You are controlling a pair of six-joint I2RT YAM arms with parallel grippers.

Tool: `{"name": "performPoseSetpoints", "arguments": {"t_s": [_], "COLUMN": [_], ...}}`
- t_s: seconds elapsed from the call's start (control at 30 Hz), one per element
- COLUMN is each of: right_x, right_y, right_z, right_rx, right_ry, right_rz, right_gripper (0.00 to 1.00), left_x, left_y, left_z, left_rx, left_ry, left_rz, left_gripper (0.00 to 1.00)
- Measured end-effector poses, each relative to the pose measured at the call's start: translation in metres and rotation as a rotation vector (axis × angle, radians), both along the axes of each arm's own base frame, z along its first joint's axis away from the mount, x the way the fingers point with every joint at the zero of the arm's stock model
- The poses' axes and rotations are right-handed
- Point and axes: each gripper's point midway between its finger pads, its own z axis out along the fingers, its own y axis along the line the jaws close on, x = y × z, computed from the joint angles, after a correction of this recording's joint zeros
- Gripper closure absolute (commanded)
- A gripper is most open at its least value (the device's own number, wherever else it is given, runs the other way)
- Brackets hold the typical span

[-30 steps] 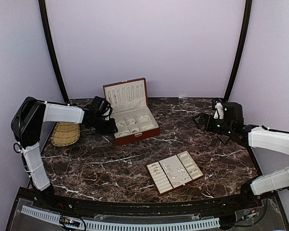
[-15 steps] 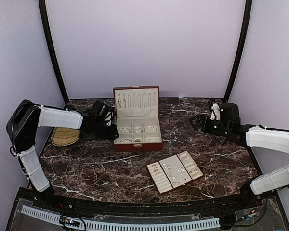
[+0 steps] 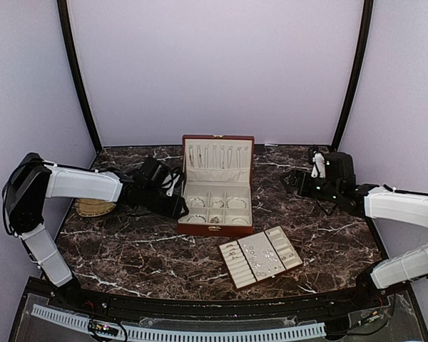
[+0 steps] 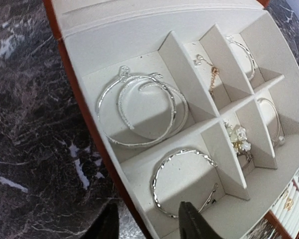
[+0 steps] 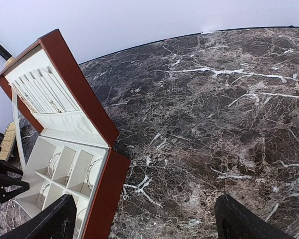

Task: Organize the mixed jewelry
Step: Move the jewelry box to the center of the board, then pick up the necklace from the center of the board.

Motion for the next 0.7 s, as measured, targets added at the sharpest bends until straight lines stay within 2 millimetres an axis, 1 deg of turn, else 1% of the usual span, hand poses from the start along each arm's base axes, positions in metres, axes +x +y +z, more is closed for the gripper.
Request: {"name": "performPoseSetpoints", "arguments": {"t_s": [0.07, 0.13, 0.23, 0.3, 0.37, 0.4, 0.47, 0.6, 0.7], "right_x": [0.0, -0.001, 0.0, 0.0, 0.001, 0.001, 0.001, 0.0, -0.001], "right_y": [0.0, 0.0, 0.0, 0.001, 0.002, 0.003, 0.004, 0.005, 0.005], "right_z": [0.002, 0.006, 0.014, 0.017, 0.02, 0.02, 0.021, 0.02, 0.02], "right_rx": [0.001, 0.004, 0.016, 0.022, 0.029, 0.031, 0.033, 0.035, 0.038], "right_ry": [-0.005, -0.015, -0.041, -0.053, -0.061, -0.064, -0.07, -0.074, -0.077], "right_rz": [0.0, 0.0, 0.003, 0.005, 0.011, 0.014, 0.019, 0.028, 0.031], "right_gripper": [0.02, 0.02, 0.02, 0.01, 0.02, 0.01, 0.02, 0.02, 0.02], "left_x": [-0.004, -0.006, -0.005, -0.007, -0.012, -0.016, -0.028, -0.065, -0.091], "left_y": [0.004, 0.008, 0.018, 0.026, 0.038, 0.045, 0.059, 0.09, 0.107], "left_z": [0.01, 0.026, 0.057, 0.07, 0.074, 0.07, 0.055, 0.015, -0.002], "left_rx": [-0.008, -0.019, -0.042, -0.046, -0.034, -0.017, 0.021, 0.106, 0.138], "left_ry": [-0.023, -0.063, -0.141, -0.161, -0.148, -0.129, -0.066, 0.11, 0.216], "left_rz": [0.001, 0.012, 0.049, 0.082, 0.135, 0.164, 0.216, 0.317, 0.382], "left_gripper": [0.43, 0.38, 0.37, 0.41, 0.5, 0.55, 0.56, 0.57, 0.59]}}
